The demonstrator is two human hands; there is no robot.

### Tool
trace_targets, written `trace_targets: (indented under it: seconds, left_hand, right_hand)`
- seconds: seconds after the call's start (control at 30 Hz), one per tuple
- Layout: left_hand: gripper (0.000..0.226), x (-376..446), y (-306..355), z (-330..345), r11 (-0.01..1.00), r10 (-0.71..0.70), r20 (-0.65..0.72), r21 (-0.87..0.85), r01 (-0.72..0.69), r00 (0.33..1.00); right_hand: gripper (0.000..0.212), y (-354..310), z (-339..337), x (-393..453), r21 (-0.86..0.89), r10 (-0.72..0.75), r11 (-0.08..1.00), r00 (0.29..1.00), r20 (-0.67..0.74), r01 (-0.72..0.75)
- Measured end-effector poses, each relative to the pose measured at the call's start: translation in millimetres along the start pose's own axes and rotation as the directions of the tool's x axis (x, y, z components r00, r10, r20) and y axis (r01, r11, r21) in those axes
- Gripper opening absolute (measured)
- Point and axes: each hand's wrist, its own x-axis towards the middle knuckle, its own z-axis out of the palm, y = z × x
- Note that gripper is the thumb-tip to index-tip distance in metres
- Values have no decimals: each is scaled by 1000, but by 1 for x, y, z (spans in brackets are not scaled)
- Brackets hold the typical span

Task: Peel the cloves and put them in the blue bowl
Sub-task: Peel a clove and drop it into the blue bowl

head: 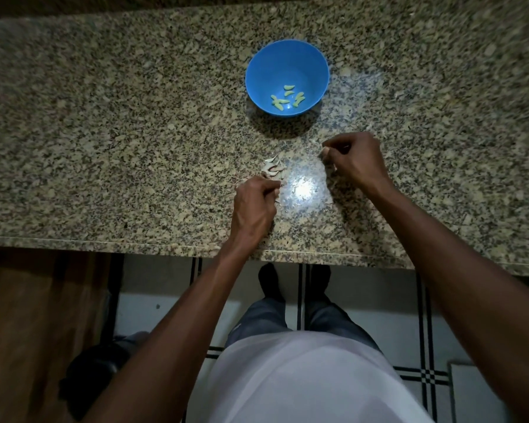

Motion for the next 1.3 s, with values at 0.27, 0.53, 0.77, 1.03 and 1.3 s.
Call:
trace_targets:
  seconds: [0.27,0.53,0.77,1.03,1.3]
  left_hand:
    - [8,-7,-6,-1,998,16,-7,62,-15,1000]
    - [16,-7,-13,-6,995,90,-3,32,-90,996]
    - [28,-12,-19,-10,993,90,-19,84,-88,996]
    - [29,-21,-25,-6,977,205,90,41,-209,975]
    - [56,-15,-24,0,982,106,70,148,-115,992]
  right_hand:
    - [19,3,3,-17,-110,-98,990,991,-94,88]
    - [18,-14,32,-40,-174,-265,946,962,65,272]
    - [16,-17,69,-62,-301,-364,854,901,237,424]
    - [22,-9,43,-78,-209,-229,948,970,83,242]
    - [15,-7,65,-87,-324,-171,932,985,3,163]
